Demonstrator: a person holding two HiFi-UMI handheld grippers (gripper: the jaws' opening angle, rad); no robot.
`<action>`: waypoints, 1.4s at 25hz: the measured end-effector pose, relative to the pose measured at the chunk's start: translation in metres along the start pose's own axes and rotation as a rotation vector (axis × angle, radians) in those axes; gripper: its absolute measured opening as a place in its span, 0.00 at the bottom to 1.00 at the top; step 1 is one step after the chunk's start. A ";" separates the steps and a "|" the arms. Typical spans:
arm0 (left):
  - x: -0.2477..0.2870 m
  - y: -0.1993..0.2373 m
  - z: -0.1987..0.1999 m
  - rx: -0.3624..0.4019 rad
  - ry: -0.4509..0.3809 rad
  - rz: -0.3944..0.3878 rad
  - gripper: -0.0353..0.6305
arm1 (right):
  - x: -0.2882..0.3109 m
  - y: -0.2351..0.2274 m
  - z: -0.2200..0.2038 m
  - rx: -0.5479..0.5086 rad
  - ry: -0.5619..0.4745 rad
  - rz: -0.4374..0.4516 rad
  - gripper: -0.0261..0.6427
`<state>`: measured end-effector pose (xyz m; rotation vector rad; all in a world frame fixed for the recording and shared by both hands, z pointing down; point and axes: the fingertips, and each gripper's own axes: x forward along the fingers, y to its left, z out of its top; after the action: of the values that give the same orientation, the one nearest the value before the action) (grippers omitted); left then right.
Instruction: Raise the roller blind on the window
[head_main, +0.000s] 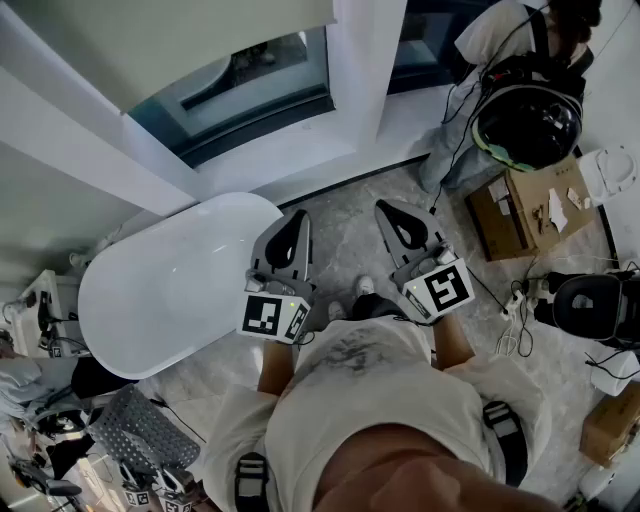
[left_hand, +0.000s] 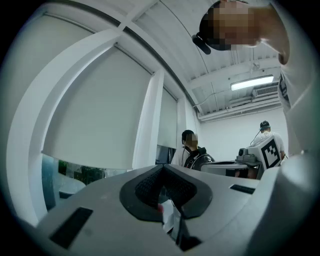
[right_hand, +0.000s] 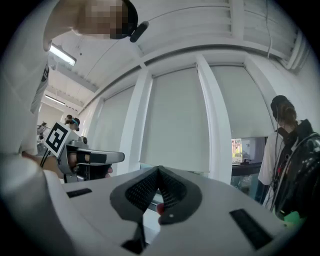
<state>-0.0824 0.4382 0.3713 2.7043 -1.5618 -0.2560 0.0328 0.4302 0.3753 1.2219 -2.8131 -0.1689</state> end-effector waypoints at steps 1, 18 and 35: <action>0.000 0.001 0.000 0.002 -0.001 0.001 0.06 | 0.001 0.000 0.000 -0.001 -0.001 0.002 0.13; 0.044 -0.003 -0.016 -0.042 0.019 0.006 0.07 | 0.019 -0.036 -0.005 -0.028 -0.027 0.013 0.13; 0.112 0.006 -0.024 0.006 0.045 0.117 0.07 | 0.055 -0.103 0.001 -0.013 -0.089 0.069 0.13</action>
<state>-0.0295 0.3370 0.3807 2.5917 -1.7030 -0.1869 0.0703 0.3202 0.3624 1.1407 -2.9200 -0.2430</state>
